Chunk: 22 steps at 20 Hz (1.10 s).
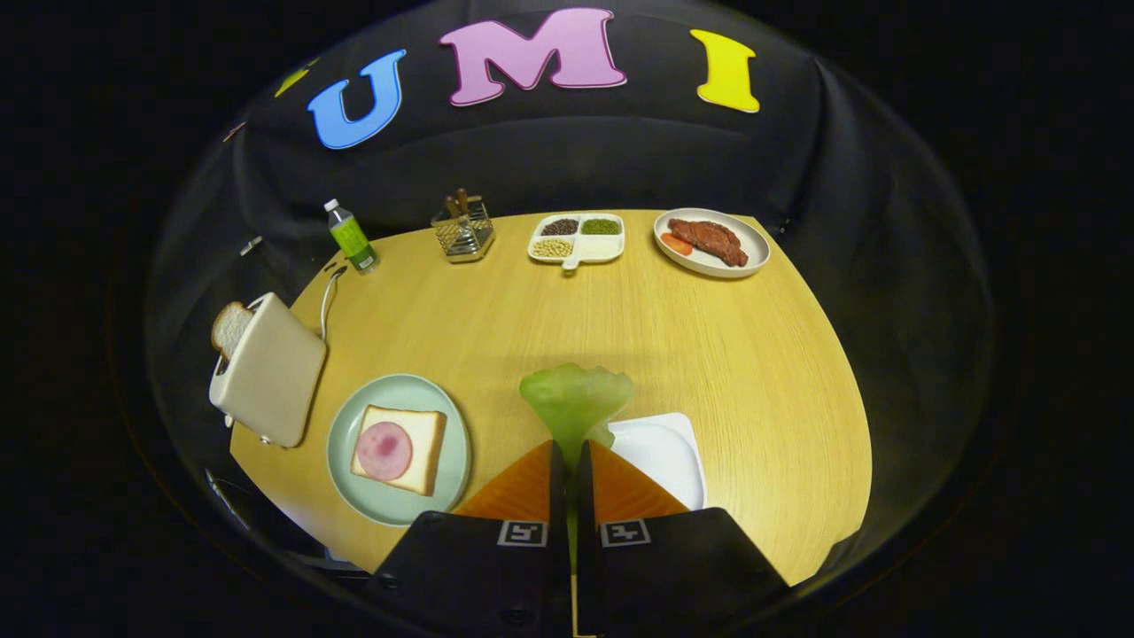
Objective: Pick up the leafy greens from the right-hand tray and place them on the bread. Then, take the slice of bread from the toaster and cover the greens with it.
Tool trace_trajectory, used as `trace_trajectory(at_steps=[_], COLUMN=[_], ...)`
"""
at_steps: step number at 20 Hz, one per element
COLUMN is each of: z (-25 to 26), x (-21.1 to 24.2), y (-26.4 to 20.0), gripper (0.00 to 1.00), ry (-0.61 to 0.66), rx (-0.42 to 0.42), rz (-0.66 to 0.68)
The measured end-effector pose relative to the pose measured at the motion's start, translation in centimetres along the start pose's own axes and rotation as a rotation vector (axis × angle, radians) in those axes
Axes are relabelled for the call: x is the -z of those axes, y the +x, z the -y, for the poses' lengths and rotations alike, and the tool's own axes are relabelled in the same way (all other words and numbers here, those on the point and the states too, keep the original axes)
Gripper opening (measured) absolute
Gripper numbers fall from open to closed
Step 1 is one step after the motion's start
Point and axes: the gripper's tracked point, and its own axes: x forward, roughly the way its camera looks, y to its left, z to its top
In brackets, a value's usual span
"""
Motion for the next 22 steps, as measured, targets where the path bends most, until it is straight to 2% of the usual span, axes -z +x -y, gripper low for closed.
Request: trace_trajectory(at_steps=[7, 13, 22], z=[-7.4, -14.2, -19.0], x=[-2.8, -1.6, 0.8], y=[-1.7, -0.7, 2.6], gripper=[0.07, 0.07, 0.09], ry=[-0.096, -0.159, -0.203], rx=[-0.108, -0.207, -0.245], rz=[0.055, 0.013, -0.098])
